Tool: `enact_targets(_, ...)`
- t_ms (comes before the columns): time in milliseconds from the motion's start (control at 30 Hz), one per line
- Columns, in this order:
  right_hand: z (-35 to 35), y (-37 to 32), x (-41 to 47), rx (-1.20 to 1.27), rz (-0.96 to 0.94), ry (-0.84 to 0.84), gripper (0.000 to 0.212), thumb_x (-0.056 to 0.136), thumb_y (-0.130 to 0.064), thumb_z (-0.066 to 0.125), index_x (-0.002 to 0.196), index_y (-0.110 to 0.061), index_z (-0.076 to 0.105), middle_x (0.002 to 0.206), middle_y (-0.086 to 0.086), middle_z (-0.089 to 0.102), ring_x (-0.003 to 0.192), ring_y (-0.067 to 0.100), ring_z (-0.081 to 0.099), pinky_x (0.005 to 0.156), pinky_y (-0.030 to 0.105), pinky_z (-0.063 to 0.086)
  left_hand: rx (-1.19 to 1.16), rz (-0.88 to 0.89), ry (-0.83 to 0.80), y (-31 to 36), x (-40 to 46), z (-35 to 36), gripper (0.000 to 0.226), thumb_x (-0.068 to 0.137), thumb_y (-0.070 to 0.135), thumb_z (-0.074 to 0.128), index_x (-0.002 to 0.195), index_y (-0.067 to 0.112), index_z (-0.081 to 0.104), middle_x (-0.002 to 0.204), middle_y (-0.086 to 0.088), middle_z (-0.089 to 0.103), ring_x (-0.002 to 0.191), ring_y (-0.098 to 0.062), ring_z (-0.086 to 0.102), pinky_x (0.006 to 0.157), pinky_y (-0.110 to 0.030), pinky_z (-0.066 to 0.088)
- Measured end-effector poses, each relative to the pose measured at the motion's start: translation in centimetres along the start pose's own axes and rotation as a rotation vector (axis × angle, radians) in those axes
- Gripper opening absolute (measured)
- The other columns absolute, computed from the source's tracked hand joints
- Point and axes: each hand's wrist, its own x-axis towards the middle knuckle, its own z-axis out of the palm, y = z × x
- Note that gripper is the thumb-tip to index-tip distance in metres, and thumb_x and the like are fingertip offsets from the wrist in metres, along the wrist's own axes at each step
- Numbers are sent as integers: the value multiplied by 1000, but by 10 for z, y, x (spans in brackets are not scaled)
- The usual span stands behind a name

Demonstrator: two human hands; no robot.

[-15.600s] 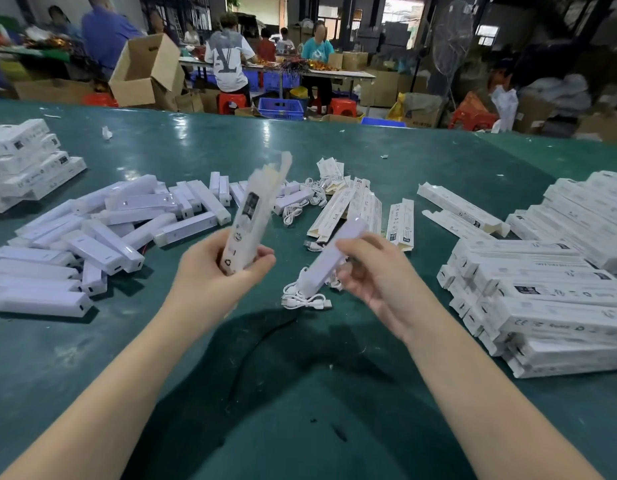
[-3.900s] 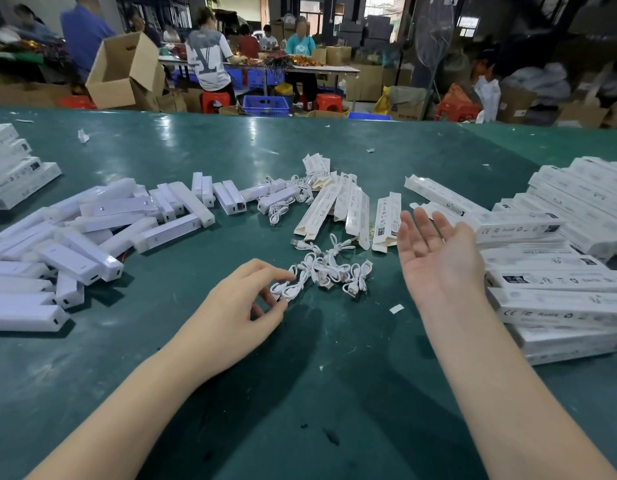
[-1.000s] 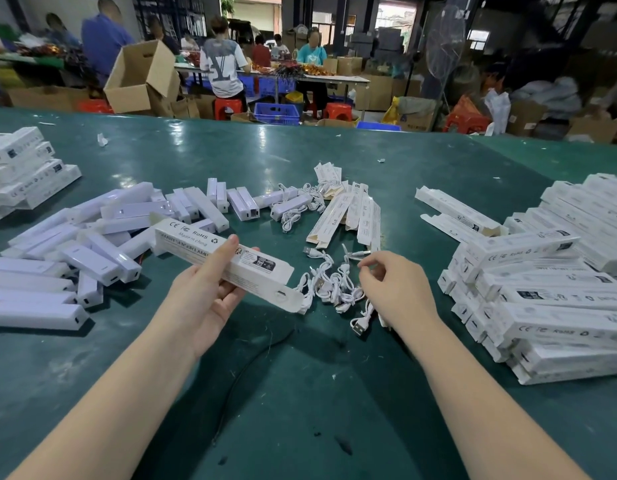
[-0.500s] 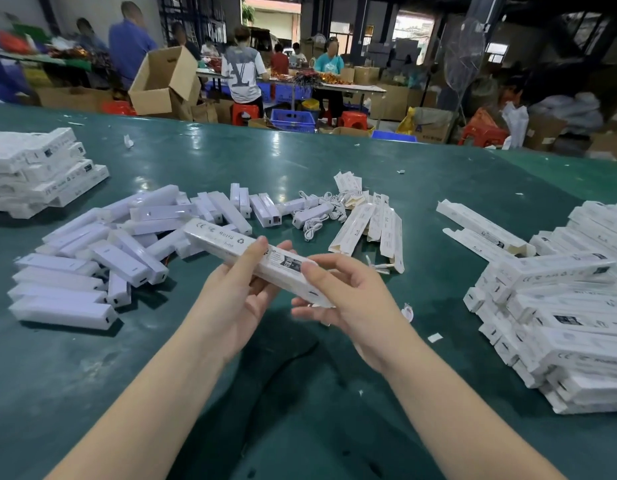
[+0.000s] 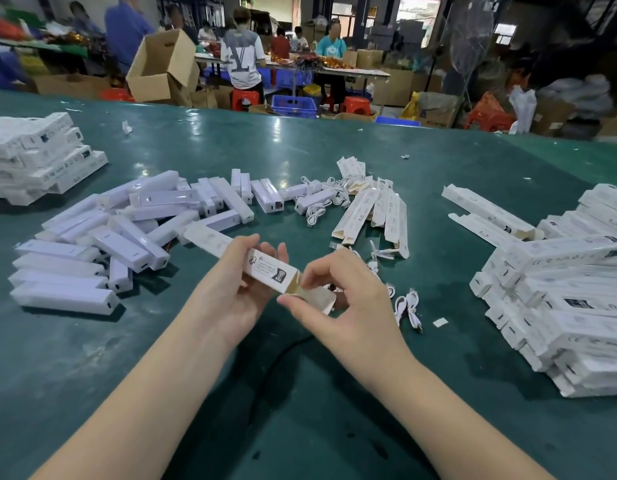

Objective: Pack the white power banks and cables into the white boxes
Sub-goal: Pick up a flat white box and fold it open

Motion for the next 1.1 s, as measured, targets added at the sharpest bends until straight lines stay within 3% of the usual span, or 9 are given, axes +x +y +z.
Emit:
enact_targets(100,-1,-1,-1,190,99,-102,7,86,-7,73,85,-13,69,92,-11,51,88,4,56,68,19,54,23,10,1,1,-3,2,18,88,5,64,83,9,47,58,-7,55,55,-19,63,59,-29,58)
enact_targets(167,-1,-1,-2,321,148,-134,11,88,-1,68,86,-12,70,95,-10,49,89,5,59,73,28,60,27,15,0,3,-4,1,18,88,5,64,82,9,48,58,-6,55,54,-20,63,58,-27,58)
enact_targets(300,1,-1,-1,533,260,-106,14,85,2,71,84,-9,63,99,9,54,85,13,66,73,35,61,55,3,-50,4,-5,1,17,88,6,65,82,10,49,61,-5,55,55,-20,63,57,-25,56)
enact_targets(367,-2,1,1,616,339,-124,20,82,1,75,81,-9,57,92,16,57,77,18,66,69,33,60,58,-4,-83,4,-4,1,17,87,4,65,84,9,49,63,-5,54,53,-17,60,58,-25,54)
enact_targets(500,-5,4,2,535,394,-176,21,81,-3,77,74,-12,60,70,3,56,57,22,64,56,30,57,115,60,-89,3,-1,1,16,89,4,62,90,9,47,64,-4,53,53,-13,56,56,-23,53)
enact_targets(633,-4,3,1,536,384,-248,20,87,-7,73,73,-15,61,62,6,56,47,22,61,47,27,52,165,112,-109,3,-1,0,16,90,6,62,91,10,47,65,-1,54,53,-11,57,57,-22,53)
enact_targets(833,-3,2,-1,502,318,-268,10,92,-10,67,87,0,68,67,6,62,60,22,66,60,30,57,165,161,-71,2,-1,1,13,91,6,61,89,9,48,64,0,53,53,-11,55,57,-20,53)
enact_targets(1000,-2,-2,-2,666,302,-264,6,96,-12,57,97,-7,56,72,4,60,64,25,66,62,33,58,75,103,-63,4,-1,1,19,89,5,62,80,10,47,60,0,53,50,-11,56,52,-20,50)
enact_targets(1100,-1,1,-1,675,341,-206,14,97,-7,56,89,-11,46,66,2,59,59,26,65,57,33,58,64,102,-85,-1,-1,2,18,89,5,63,84,10,47,63,-2,53,52,-11,54,54,-22,51)
